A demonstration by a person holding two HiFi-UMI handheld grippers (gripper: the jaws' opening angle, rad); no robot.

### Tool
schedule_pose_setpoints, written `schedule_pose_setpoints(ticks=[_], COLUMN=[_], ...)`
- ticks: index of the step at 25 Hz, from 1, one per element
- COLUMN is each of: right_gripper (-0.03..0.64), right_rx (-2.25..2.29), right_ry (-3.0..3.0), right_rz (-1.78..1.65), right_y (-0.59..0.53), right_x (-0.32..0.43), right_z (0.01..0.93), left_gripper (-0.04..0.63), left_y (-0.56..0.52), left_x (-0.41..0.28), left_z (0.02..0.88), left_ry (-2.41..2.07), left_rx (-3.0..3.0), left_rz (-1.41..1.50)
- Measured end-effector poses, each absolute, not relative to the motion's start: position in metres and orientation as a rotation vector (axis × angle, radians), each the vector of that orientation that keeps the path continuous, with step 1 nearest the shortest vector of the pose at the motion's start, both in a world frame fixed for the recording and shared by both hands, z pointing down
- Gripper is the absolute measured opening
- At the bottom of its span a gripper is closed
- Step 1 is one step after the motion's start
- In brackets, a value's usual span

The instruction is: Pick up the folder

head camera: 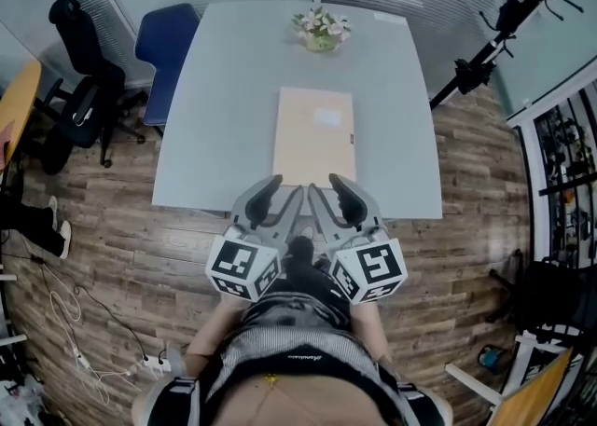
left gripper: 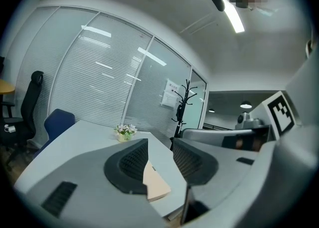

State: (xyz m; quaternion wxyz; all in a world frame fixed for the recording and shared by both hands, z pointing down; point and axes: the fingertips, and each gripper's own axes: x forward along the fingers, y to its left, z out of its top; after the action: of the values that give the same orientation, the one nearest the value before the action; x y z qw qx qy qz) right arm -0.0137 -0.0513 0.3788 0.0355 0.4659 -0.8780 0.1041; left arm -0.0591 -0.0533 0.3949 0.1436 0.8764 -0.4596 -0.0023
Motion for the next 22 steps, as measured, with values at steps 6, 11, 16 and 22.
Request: schedule_pose_setpoints(ticks=[6,11,16,22], right_gripper=[0.147,0.147,0.153,0.153], right_rx=[1.417,1.404,1.366,1.369], right_ry=[-2.711,-2.718,-2.706,-2.68], right_rz=[0.326,0.343,0.363,0.406], right_y=[-0.102,-0.136,-0.163,-0.183], right_x=[-0.004,0.006,0.016,0.028], right_z=[0.374,0.375,0.39,0.406], left_gripper=[0.135,0.134,0.135,0.135], left_y=[-0.105,-0.14,-0.17,-0.19], left_x=[-0.049,-0.038,-0.027,-0.017], left_z=[0.391,0.392,0.4,0.412], left_ry=[-1.328,-1.327,-1.339,-1.339], left_rx=[2.516,2.499,2.475,2.451], left_rz=[-0.006,0.0,0.012,0.043])
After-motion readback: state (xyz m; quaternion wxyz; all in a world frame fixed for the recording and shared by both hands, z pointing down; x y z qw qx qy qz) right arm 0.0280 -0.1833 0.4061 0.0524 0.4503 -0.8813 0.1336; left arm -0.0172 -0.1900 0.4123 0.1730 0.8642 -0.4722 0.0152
